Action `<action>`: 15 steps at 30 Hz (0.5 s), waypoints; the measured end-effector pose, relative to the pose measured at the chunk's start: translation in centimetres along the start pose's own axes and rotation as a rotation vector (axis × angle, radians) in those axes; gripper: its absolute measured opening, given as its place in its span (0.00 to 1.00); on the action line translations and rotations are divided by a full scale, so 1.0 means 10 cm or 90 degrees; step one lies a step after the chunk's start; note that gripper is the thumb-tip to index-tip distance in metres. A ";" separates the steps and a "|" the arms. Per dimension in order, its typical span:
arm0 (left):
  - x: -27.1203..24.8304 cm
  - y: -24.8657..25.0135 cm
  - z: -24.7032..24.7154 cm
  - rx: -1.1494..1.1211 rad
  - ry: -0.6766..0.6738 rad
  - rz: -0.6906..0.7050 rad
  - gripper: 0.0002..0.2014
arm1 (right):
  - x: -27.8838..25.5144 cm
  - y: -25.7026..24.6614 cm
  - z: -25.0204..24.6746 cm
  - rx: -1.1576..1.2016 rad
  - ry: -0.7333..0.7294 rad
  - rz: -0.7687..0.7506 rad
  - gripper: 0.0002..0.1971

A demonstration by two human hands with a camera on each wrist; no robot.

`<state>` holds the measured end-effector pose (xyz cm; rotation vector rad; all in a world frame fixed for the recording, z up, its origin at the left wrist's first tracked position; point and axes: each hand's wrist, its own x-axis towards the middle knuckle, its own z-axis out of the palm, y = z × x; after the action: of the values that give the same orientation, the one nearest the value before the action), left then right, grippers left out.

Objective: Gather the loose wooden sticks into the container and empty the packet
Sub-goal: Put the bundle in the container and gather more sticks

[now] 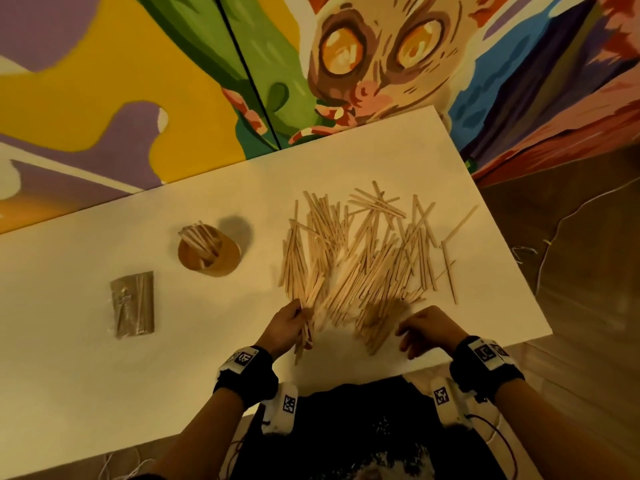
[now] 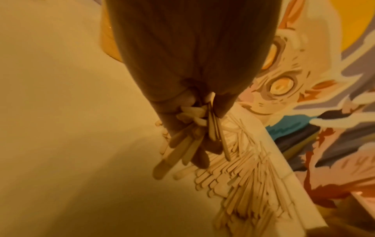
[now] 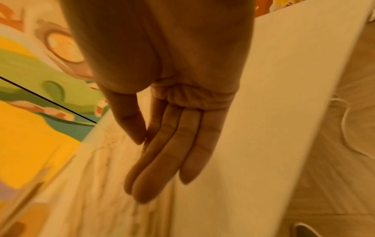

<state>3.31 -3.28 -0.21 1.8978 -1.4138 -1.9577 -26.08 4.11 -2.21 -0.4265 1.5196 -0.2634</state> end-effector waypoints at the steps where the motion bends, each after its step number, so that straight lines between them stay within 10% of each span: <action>1: -0.03 -0.01 -0.01 -0.003 -0.014 0.003 0.15 | -0.04 -0.09 0.06 0.010 -0.001 -0.026 0.13; 15: -0.62 -0.27 -0.64 -0.023 -0.266 -0.004 0.09 | 0.09 -1.01 1.69 0.139 0.002 -0.163 0.24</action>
<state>11.38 -1.42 3.92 1.5370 -1.4432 -2.4682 -8.24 -3.56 1.29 -0.4462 1.4202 -0.6245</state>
